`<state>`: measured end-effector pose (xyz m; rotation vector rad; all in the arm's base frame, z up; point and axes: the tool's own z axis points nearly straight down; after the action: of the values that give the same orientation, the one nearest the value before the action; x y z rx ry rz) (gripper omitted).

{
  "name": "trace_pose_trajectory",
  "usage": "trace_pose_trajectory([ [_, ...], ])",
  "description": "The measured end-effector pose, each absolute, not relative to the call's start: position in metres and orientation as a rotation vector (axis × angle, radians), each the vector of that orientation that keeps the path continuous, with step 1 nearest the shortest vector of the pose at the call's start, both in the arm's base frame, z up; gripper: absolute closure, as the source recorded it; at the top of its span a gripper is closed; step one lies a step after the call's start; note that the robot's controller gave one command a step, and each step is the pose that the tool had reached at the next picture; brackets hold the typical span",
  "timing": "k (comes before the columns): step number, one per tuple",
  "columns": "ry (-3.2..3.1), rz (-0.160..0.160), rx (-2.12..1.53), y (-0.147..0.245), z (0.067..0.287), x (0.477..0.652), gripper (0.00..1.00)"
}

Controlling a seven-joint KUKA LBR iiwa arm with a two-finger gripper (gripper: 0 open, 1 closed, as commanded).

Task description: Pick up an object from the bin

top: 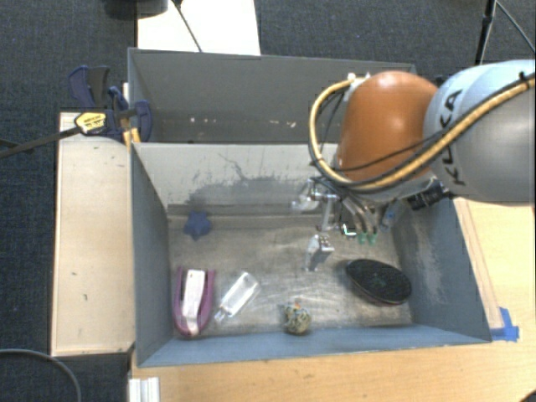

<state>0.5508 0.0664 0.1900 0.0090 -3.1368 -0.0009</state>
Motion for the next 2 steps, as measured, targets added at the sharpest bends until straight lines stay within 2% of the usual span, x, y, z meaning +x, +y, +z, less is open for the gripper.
trace_pose_trajectory([
  [1,-2.985,-0.004,0.979,0.118,0.081,0.514,0.0],
  [2,-2.999,-0.005,0.968,0.064,0.074,0.551,0.0],
])
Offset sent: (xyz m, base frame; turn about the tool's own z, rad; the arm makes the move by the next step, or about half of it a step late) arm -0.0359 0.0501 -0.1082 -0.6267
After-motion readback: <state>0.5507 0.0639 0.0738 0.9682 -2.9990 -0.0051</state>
